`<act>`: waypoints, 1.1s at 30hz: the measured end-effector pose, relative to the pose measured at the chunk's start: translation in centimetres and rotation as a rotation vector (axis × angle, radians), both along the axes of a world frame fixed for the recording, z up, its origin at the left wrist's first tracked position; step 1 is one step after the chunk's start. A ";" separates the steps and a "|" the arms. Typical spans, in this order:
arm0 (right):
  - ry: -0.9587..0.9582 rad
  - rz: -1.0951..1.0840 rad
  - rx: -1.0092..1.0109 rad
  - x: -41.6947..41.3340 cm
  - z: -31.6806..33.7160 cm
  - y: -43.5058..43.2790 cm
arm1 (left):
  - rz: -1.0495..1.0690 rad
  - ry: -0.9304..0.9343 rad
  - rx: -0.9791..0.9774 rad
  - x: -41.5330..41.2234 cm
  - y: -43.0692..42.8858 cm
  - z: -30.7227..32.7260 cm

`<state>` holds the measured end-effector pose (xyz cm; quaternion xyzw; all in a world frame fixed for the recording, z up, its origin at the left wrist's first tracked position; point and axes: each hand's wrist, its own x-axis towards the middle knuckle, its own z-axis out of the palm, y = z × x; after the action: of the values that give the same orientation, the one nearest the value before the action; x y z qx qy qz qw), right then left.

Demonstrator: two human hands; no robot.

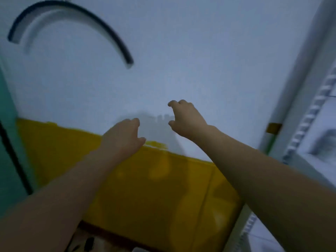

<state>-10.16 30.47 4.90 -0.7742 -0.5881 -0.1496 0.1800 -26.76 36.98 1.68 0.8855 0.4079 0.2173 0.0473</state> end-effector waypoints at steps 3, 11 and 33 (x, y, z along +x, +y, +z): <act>-0.006 -0.150 0.032 2.4 2.9 -8.6 | -0.150 -0.046 0.031 3.5 -6.2 3.0; 0.034 -0.636 0.058 8.8 6.9 -36.7 | -0.644 -0.081 0.024 14.7 -28.0 8.5; 0.169 -1.430 0.028 15.2 4.8 -98.0 | -1.319 -0.003 0.012 35.5 -85.9 7.1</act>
<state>5.04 -67.57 9.72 -0.9763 0.0808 -0.1779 0.0926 8.69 -48.87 8.77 0.9496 -0.2216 0.1464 0.1663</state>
